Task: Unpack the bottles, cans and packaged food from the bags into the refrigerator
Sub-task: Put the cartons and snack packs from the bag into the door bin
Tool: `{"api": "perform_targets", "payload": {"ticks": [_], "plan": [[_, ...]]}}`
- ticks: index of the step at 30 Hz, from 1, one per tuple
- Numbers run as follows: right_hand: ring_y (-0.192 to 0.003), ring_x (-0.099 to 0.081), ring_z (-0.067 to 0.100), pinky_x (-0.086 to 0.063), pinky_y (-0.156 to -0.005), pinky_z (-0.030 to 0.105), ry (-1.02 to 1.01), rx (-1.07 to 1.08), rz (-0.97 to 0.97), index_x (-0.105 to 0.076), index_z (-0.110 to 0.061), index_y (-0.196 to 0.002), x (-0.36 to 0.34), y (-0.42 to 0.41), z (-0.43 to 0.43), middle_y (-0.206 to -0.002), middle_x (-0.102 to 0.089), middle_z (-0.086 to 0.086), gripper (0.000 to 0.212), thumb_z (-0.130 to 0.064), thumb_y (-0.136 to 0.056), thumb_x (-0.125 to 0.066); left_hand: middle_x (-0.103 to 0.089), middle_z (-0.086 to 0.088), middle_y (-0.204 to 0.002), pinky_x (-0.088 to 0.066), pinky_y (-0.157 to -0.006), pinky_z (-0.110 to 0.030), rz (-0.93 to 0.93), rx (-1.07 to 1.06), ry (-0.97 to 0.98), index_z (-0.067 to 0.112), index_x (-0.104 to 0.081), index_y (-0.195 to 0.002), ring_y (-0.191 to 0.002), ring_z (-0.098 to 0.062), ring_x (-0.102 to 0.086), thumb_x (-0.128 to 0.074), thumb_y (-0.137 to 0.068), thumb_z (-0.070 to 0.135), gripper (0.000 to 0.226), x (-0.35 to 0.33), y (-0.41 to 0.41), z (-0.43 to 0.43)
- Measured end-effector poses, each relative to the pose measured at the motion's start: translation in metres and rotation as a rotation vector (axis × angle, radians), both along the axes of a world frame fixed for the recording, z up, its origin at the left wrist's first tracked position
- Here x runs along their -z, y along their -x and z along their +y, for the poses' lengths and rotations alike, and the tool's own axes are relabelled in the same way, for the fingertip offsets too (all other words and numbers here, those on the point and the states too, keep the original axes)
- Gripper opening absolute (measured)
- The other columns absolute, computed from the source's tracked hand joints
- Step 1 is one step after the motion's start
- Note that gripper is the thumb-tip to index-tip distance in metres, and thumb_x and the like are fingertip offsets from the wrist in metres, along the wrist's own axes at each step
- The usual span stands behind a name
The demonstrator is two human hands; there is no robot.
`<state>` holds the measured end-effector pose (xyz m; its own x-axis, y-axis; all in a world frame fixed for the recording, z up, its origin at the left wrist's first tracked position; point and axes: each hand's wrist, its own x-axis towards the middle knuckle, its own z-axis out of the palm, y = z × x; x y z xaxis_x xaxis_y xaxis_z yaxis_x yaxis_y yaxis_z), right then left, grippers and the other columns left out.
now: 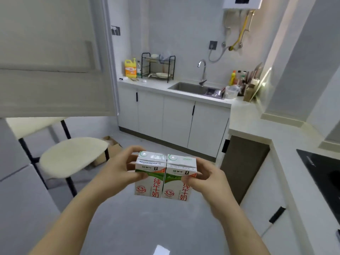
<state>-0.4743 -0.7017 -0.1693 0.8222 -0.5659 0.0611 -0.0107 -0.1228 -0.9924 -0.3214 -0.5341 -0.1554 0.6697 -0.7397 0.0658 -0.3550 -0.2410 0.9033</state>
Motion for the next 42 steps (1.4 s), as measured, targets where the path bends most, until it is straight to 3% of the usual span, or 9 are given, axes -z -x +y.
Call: {"api": "perform_targets", "payload": {"ticks": [10, 16, 21, 27, 29, 33, 38, 42], "plan": [[-0.093, -0.067, 0.007, -0.053, -0.06, 0.015, -0.015, -0.246, -0.007, -0.064, -0.03, -0.1, -0.008, -0.173, 0.099, -0.095, -0.072, -0.014, 0.04, 0.004, -0.078, -0.068, -0.066, 0.014, -0.104, -0.053, -0.062, -0.017, -0.034, -0.294, 0.031, 0.035, -0.054, -0.102, -0.095, -0.006, -0.063, -0.071, -0.077, 0.0, 0.046, -0.011, -0.124, 0.13], [-0.09, -0.068, 0.006, -0.053, -0.06, 0.016, -0.019, -0.376, -0.049, -0.065, -0.033, -0.097, -0.014, -0.252, 0.162, -0.094, -0.073, -0.014, 0.041, 0.005, -0.078, -0.067, -0.069, 0.012, -0.104, -0.056, -0.08, -0.035, -0.035, -0.434, 0.012, 0.038, -0.056, -0.102, -0.098, -0.01, -0.065, -0.072, -0.076, -0.001, 0.049, -0.02, -0.182, 0.204], [-0.084, -0.069, 0.004, -0.051, -0.058, 0.014, -0.02, -0.483, -0.111, -0.066, -0.032, -0.091, -0.03, -0.298, 0.199, -0.093, -0.073, -0.012, 0.045, 0.01, -0.077, -0.065, -0.072, 0.013, -0.095, -0.054, -0.08, -0.032, -0.059, -0.536, 0.023, 0.033, -0.057, -0.099, -0.094, -0.008, -0.066, -0.074, -0.073, -0.002, 0.047, -0.039, -0.209, 0.25], [-0.087, -0.07, 0.01, -0.055, -0.07, 0.025, 0.035, -0.561, -0.182, -0.066, -0.029, -0.097, -0.06, -0.341, 0.22, -0.094, -0.073, -0.013, 0.039, 0.004, -0.077, -0.069, -0.072, 0.017, -0.09, -0.053, -0.065, -0.015, -0.152, -0.628, 0.103, 0.031, -0.059, -0.097, -0.086, 0.001, -0.067, -0.072, -0.073, -0.006, 0.046, -0.073, -0.223, 0.277], [-0.086, -0.07, 0.01, -0.054, -0.066, 0.021, 0.043, -0.6, -0.221, -0.065, -0.028, -0.095, -0.073, -0.352, 0.224, -0.092, -0.073, -0.011, 0.037, 0.005, -0.078, -0.068, -0.072, 0.016, -0.092, -0.053, -0.067, -0.014, -0.184, -0.651, 0.123, 0.03, -0.059, -0.099, -0.087, 0.002, -0.067, -0.071, -0.075, -0.006, 0.045, -0.085, -0.227, 0.281], [-0.085, -0.07, 0.011, -0.058, -0.066, 0.026, 0.062, -0.628, -0.301, -0.064, -0.027, -0.092, -0.103, -0.373, 0.228, -0.088, -0.074, -0.007, 0.034, 0.003, -0.078, -0.069, -0.068, 0.019, -0.098, -0.052, -0.07, -0.014, -0.269, -0.666, 0.17, 0.038, -0.056, -0.1, -0.092, 0.005, -0.064, -0.07, -0.078, -0.002, 0.047, -0.113, -0.238, 0.285], [-0.082, -0.069, 0.009, -0.057, -0.062, 0.023, 0.125, -0.616, -0.408, -0.061, -0.033, -0.085, -0.148, -0.397, 0.231, -0.085, -0.072, -0.01, 0.035, -0.001, -0.078, -0.071, -0.067, 0.018, -0.101, -0.051, -0.064, -0.01, -0.345, -0.659, 0.246, 0.035, -0.055, -0.106, -0.091, 0.009, -0.062, -0.066, -0.08, -0.004, 0.049, -0.149, -0.263, 0.283], [-0.08, -0.07, 0.01, -0.055, -0.059, 0.023, 0.133, -0.588, -0.47, -0.061, -0.03, -0.086, -0.183, -0.42, 0.239, -0.082, -0.072, -0.008, 0.031, -0.002, -0.078, -0.071, -0.063, 0.01, -0.113, -0.049, -0.064, -0.013, -0.404, -0.634, 0.275, 0.025, -0.05, -0.128, -0.097, 0.002, -0.059, -0.066, -0.081, 0.0, 0.055, -0.186, -0.29, 0.288]]}}
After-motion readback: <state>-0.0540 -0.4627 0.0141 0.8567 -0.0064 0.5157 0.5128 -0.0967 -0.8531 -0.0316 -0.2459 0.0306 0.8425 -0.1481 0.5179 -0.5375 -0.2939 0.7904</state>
